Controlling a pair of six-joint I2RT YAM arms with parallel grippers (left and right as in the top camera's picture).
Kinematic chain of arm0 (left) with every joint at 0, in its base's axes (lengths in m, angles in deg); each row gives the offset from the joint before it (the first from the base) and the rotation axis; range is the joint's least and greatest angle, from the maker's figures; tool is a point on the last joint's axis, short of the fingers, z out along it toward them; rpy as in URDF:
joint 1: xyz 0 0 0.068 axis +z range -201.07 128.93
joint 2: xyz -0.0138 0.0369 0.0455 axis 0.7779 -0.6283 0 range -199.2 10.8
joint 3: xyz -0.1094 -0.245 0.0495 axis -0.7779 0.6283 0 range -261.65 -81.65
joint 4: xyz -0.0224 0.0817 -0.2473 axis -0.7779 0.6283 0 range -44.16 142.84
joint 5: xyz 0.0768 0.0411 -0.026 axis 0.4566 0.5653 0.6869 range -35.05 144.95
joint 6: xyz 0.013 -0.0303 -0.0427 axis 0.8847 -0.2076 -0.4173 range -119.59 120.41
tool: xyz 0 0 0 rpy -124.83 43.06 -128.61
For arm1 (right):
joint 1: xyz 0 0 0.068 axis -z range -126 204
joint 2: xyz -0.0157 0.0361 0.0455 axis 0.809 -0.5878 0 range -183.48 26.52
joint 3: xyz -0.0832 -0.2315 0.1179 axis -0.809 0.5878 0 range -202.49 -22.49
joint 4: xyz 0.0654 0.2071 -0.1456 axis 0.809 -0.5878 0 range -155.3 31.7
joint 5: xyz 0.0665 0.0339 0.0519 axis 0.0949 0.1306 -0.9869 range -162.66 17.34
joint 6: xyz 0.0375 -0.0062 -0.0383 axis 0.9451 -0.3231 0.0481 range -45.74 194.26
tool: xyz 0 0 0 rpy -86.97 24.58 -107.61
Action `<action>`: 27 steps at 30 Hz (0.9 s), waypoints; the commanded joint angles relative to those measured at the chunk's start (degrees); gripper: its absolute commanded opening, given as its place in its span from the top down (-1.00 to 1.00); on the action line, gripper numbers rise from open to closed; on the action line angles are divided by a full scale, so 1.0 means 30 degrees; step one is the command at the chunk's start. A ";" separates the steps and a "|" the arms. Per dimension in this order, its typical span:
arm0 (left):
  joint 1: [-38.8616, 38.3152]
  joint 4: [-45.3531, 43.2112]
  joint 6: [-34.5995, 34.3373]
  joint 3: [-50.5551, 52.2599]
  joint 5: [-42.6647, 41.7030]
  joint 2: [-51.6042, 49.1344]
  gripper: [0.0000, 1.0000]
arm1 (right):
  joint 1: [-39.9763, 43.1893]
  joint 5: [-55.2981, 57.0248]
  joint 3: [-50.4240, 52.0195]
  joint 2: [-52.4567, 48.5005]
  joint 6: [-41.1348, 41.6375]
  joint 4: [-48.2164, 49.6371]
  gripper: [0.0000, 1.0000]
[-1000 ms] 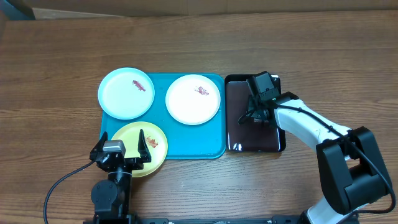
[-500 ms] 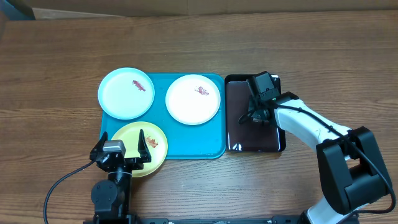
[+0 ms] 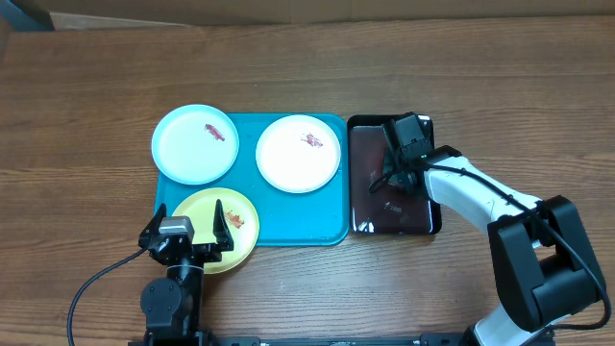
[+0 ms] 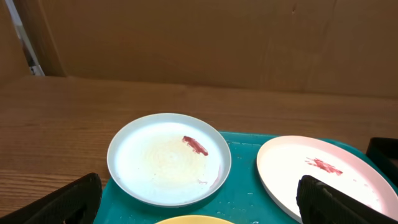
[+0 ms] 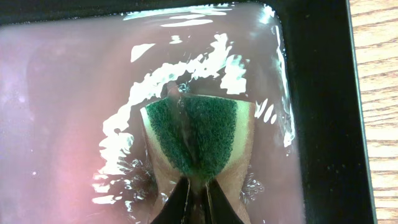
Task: Clean dirty plates on tray and stack at the side
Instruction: 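Lower the right gripper and grasp the green sponge in the water, then reach the left gripper to the white plate's rim on the teal tray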
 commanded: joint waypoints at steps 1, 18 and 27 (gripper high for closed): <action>0.0087 -0.0029 0.0291 0.0073 0.0117 0.0182 -1.00 | 0.0022 -0.0255 0.0051 0.0087 -0.0066 0.0029 0.93; 0.0087 -0.0029 0.0291 0.0073 0.0117 0.0182 -1.00 | 0.0022 -0.0277 -0.0226 0.2703 -0.0845 -0.0634 0.93; 0.0102 -0.1137 -0.0226 0.0015 -0.0947 0.0182 -1.00 | 0.0022 -0.0568 -0.0219 0.2703 -0.1253 -0.0641 0.93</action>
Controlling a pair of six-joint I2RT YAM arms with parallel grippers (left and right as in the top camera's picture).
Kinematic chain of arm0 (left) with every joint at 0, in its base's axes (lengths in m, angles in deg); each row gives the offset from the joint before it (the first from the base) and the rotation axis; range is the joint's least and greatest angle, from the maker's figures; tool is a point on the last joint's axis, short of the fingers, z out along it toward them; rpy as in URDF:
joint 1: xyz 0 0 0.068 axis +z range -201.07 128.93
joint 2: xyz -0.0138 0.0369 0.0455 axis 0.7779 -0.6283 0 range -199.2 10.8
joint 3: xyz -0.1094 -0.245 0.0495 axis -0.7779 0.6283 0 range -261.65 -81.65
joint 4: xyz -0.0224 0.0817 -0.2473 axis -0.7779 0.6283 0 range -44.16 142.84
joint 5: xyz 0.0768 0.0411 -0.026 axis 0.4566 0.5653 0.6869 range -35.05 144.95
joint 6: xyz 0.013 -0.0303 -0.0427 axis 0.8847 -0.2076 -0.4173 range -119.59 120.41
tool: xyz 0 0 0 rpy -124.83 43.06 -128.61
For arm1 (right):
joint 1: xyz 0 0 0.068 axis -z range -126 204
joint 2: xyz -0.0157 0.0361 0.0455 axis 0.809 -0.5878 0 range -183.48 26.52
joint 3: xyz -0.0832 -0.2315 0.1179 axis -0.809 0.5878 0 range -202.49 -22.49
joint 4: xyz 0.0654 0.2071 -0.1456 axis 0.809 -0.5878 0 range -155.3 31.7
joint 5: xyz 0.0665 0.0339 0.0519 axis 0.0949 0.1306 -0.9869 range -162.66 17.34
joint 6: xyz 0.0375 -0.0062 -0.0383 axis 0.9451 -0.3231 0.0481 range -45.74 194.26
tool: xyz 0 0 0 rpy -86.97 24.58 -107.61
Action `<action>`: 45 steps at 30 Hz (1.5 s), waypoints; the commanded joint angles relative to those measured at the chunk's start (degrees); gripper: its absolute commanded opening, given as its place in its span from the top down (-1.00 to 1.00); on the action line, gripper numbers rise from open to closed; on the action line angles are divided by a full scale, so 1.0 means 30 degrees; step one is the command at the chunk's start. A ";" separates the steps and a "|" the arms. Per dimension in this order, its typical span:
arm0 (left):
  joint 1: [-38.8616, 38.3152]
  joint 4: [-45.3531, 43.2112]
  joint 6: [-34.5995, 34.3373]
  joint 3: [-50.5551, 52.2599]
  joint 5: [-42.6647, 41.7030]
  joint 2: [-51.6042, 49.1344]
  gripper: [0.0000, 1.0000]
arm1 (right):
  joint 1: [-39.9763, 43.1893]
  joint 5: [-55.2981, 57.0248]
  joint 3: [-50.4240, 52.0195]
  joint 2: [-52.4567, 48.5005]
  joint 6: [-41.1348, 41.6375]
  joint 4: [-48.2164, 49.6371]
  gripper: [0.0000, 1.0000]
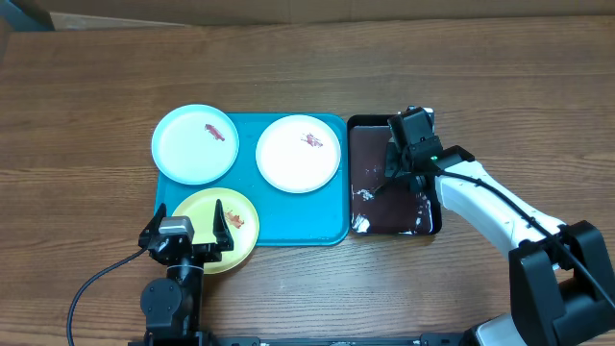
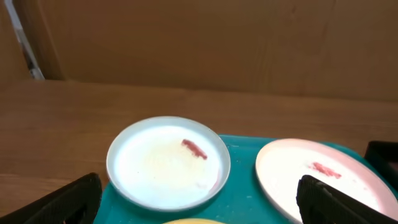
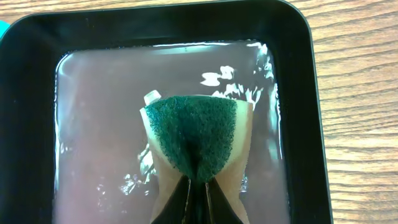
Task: Clean dirty plates on tray and stack at the side
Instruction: 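Reach the left gripper to the white plate's rim on the teal tray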
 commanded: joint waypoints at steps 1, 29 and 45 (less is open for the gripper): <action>0.0102 -0.0925 -0.0299 -0.0182 -0.1501 0.0182 -0.99 | 0.0022 -0.0182 -0.0204 0.0517 -0.0656 0.0080 0.93; 0.0080 2.6053 -0.1727 -3.2982 -0.8903 -2.6884 -0.99 | 0.0022 -0.0743 -0.0204 0.0517 -0.1107 0.0160 0.93; -0.3031 2.4655 -0.5756 -3.2858 -0.5377 -3.4884 0.92 | 0.0022 -0.0750 -0.0204 0.0517 -0.1100 0.0255 0.93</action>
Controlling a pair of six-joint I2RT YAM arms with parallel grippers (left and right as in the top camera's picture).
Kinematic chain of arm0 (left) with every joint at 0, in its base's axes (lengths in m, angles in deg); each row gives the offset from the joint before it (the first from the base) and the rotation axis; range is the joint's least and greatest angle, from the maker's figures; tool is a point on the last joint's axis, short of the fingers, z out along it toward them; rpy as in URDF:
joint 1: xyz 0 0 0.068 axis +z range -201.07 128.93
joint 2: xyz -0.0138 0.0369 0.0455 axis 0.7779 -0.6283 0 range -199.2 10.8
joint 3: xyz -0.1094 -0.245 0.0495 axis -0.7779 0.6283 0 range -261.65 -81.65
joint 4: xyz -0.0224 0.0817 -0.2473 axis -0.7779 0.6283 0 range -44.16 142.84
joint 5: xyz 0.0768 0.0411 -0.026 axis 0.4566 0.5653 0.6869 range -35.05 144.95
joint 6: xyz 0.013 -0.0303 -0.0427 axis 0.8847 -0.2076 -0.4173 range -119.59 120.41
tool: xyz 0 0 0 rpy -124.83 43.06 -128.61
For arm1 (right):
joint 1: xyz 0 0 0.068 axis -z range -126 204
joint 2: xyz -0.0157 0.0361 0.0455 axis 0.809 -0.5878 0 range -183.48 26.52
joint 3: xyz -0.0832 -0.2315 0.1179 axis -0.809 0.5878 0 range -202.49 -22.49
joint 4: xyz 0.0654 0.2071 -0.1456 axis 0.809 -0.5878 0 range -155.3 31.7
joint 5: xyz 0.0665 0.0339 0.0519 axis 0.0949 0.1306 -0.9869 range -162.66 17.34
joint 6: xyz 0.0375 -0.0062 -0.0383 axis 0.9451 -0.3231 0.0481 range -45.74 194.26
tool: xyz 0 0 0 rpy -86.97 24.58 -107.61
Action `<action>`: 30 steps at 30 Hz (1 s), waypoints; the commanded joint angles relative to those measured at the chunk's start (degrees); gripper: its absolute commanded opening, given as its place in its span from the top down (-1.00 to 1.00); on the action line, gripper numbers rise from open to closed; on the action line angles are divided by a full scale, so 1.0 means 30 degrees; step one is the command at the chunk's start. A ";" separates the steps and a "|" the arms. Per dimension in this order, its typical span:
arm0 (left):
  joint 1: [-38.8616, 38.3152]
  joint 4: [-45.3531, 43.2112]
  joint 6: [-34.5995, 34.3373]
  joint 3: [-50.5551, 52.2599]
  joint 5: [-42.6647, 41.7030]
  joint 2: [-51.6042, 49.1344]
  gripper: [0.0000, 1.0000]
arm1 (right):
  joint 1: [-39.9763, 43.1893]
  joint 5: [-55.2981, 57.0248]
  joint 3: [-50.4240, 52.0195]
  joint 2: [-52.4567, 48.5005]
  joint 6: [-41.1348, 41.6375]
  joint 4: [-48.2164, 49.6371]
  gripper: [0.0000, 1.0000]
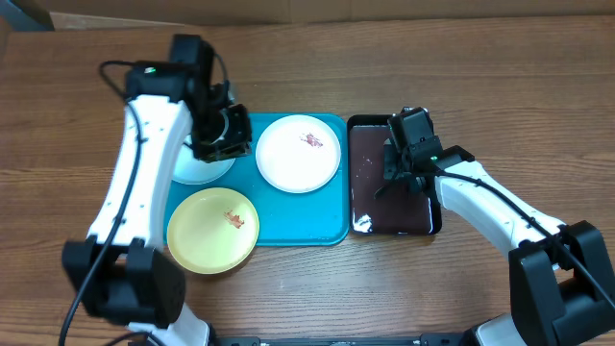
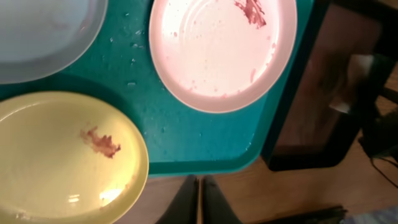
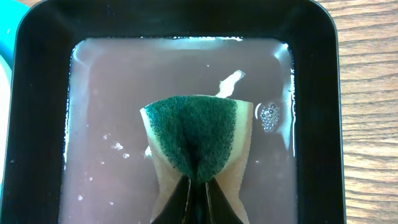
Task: Clean dirty plates on tray and stack at the side
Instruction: 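Reach the left gripper to the white plate's rim on the teal tray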
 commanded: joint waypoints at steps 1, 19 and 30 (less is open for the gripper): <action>-0.0204 -0.0780 -0.0627 -0.0342 0.0561 -0.1180 0.92 | 0.0022 0.0036 -0.0204 0.0517 -0.0058 0.0211 0.93; -0.1377 -0.1129 -0.3177 -0.0328 0.4058 -0.3971 -0.02 | 0.0022 0.0036 -0.0204 0.0517 -0.0058 0.0255 0.93; -0.2040 -0.1311 -0.3446 -0.0328 0.4160 -0.6717 0.11 | 0.0022 0.0036 -0.0204 0.0517 -0.0058 0.0248 0.93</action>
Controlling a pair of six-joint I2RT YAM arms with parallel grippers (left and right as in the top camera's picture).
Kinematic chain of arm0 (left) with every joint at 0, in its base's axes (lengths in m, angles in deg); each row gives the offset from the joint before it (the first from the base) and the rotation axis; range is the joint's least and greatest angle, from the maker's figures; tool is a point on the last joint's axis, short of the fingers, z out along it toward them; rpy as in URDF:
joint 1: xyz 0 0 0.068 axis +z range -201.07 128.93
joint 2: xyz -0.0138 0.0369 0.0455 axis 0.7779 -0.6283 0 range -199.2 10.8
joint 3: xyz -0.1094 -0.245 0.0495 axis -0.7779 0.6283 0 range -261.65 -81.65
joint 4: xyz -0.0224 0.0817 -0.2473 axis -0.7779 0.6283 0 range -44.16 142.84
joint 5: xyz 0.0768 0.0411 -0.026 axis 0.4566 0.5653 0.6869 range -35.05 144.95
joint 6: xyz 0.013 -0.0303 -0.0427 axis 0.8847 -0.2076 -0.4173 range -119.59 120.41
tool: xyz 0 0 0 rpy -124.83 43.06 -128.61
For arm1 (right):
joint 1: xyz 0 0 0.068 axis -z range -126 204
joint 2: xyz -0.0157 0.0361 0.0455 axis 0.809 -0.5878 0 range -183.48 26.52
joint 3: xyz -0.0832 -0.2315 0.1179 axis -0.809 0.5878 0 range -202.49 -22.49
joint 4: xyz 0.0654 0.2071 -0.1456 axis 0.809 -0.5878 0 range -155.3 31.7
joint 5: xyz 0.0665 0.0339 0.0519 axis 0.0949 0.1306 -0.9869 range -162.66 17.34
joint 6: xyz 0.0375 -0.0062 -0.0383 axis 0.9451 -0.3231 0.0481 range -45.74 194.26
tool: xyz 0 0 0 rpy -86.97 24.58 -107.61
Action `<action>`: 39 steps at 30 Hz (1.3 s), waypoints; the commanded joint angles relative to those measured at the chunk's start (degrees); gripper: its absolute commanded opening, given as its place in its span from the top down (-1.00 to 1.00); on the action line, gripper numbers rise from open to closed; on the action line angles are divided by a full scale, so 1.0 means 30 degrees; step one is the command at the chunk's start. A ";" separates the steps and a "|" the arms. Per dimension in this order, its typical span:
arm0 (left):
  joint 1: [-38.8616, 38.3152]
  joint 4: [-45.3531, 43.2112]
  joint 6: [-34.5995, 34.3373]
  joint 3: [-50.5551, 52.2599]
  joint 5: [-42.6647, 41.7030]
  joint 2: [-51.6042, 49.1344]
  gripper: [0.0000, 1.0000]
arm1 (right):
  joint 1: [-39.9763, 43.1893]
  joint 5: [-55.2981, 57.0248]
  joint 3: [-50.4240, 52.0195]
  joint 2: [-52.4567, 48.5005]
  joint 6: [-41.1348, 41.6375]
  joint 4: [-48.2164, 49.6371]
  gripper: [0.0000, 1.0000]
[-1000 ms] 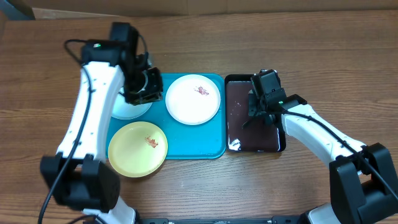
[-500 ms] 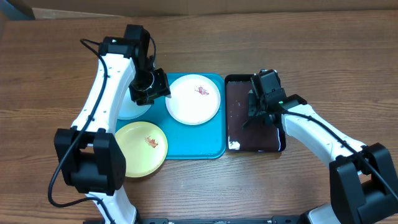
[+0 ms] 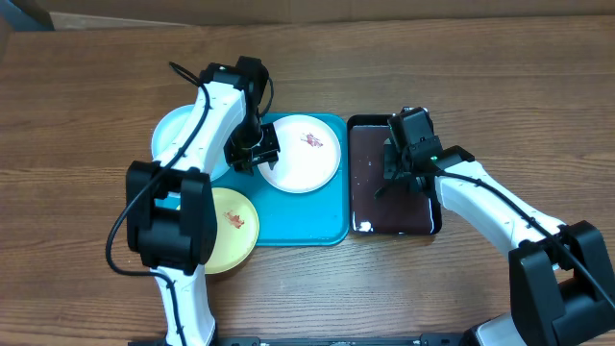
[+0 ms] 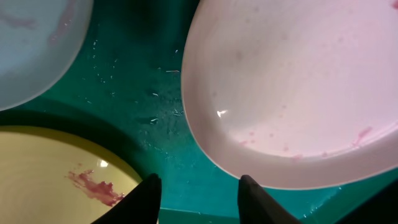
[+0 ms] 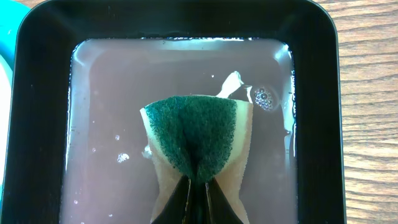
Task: Clean dirty plates on tray and stack at the side
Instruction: 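Reach the left gripper to the white plate's rim on the teal tray, then grip the white plate's edge with the left gripper and hold it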
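Three stained plates lie on the teal tray (image 3: 298, 216): a white plate (image 3: 303, 154), a light blue plate (image 3: 178, 135) and a yellow plate (image 3: 235, 226). My left gripper (image 3: 256, 154) hangs low over the tray, open, its fingers (image 4: 146, 199) just short of the white plate's (image 4: 292, 93) left rim, between the blue plate (image 4: 31, 50) and the yellow plate (image 4: 56, 180). My right gripper (image 5: 198, 199) is shut on a green-topped sponge (image 5: 196, 137) over the water in the black basin (image 5: 37, 93).
The black basin (image 3: 437, 183) of murky water sits against the tray's right side. Bare wooden table (image 3: 77, 221) lies left of the tray and behind it. My left arm crosses over the blue plate.
My left gripper was shut and high over the tray; it now stands open and much lower, at the white plate's left rim. The right gripper still holds the sponge over the basin.
At first my left gripper rested open at the table's front edge, while the right held the sponge in the basin's water. Then the sponge was a little higher. Later the left arm was above the tray, shut. Now it is open beside the white plate.
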 commanded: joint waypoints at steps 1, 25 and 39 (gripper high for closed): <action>0.0073 -0.0153 -0.0430 -0.0328 0.0393 -0.0780 0.10 | 0.0022 0.0036 -0.0204 0.0517 -0.0058 0.0219 0.93; 0.0058 -0.1712 -0.1049 0.0036 0.1537 -0.0423 -0.09 | 0.0022 0.0036 -0.0204 0.0517 -0.0058 0.0211 0.92; -0.1260 -0.3570 -0.2084 0.2463 0.3322 0.3723 -0.25 | 0.0022 0.0036 -0.0204 0.0517 -0.0058 0.0189 0.90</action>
